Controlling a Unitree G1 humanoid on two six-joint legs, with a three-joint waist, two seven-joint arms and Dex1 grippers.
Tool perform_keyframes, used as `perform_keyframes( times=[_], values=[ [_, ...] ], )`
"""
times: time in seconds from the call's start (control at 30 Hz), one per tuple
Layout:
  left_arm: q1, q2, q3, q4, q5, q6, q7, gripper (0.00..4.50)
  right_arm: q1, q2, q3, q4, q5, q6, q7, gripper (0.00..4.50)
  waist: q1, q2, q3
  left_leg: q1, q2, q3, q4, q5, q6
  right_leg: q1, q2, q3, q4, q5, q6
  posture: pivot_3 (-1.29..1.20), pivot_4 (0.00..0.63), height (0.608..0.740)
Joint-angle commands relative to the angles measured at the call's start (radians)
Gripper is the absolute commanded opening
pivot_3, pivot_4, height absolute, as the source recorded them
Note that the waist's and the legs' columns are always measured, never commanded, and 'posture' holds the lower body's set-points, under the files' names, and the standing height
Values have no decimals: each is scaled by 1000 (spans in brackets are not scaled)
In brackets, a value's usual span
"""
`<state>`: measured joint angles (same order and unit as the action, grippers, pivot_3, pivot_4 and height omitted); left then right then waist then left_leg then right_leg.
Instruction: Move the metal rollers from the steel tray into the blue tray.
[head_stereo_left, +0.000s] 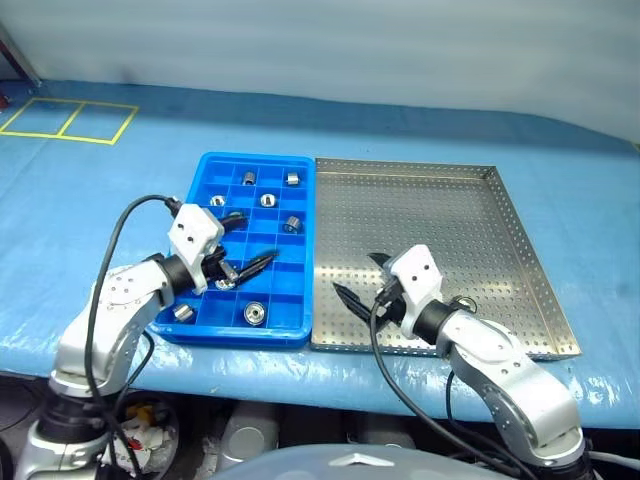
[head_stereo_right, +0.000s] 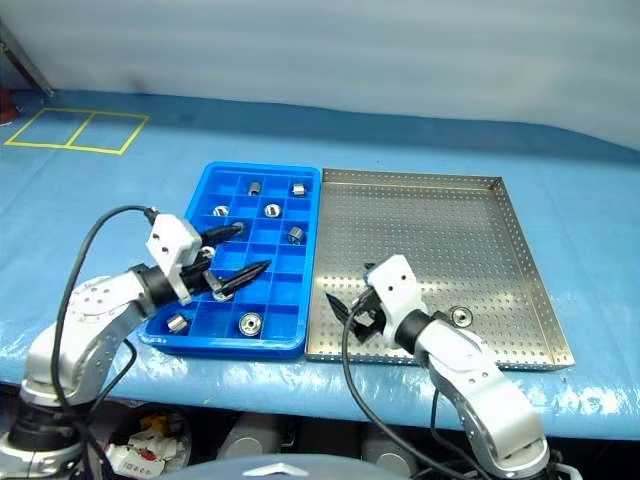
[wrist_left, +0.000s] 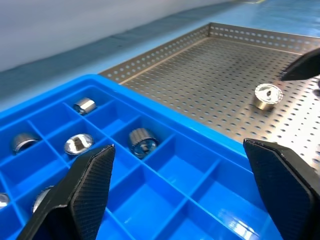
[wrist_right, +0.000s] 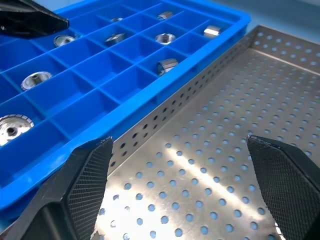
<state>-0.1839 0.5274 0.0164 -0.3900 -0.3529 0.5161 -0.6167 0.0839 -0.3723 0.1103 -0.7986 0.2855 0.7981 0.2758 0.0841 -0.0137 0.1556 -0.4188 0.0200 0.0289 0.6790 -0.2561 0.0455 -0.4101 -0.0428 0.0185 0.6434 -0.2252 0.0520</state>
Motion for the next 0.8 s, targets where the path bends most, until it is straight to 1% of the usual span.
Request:
perform_keyframes(
  times=[0.03, 0.2, 0.37, 0.43, 0.53, 0.63, 0.8],
  values=[
    [-53, -43, -23, 31, 31, -53, 35, 4467, 21, 21, -65, -50, -14, -12, -51, 4500, -5, 0, 0, 0, 0, 0, 0, 0, 0, 0, 0, 0, 0, 0, 0, 100, 150, 740],
    [-137, -138, -53, 137, 83, -112, 99, 4467, 90, 35, -122, -76, -37, -22, -99, 4500, -27, 0, 0, -1, -1, 0, 0, 0, 0, 0, 0, 0, 0, 0, 0, 27, 150, 740],
    [-196, -203, -117, 216, 111, -145, 89, 4467, 142, 64, -162, -84, -75, -36, -157, 4500, -60, 0, -1, -1, -1, 1, 1, 0, 0, 0, 0, 1, 1, 1, 1, -26, 150, 740],
    [-216, -232, -135, 246, 114, -129, 96, 4467, 155, 86, -179, -81, -80, -32, -178, 4500, -71, 0, -1, 0, -1, 1, 1, 0, 0, 0, 1, 2, 1, 1, 2, -39, 150, 740],
    [-231, -256, -169, 271, 118, -124, 76, 4467, 174, 109, -191, -87, -85, -32, -193, 4500, -85, 0, -1, 0, 0, 1, 1, 0, 0, 0, 1, 2, 1, 2, 3, -65, 150, 740],
    [-234, -280, -184, 282, 128, -120, 91, 4467, 192, 128, -195, -100, -83, -33, -203, 4500, -99, 0, -1, 0, 0, 2, 1, 0, 0, 0, 1, 3, 1, 2, 4, -77, 150, 740],
    [-225, -318, -191, 287, 137, -123, 128, 4467, 212, 140, -204, -110, -86, -37, -207, 4500, -110, 1, -1, 0, 0, 2, 1, 0, 0, 0, 1, 4, 2, 3, 5, -86, 150, 740]
  ],
)
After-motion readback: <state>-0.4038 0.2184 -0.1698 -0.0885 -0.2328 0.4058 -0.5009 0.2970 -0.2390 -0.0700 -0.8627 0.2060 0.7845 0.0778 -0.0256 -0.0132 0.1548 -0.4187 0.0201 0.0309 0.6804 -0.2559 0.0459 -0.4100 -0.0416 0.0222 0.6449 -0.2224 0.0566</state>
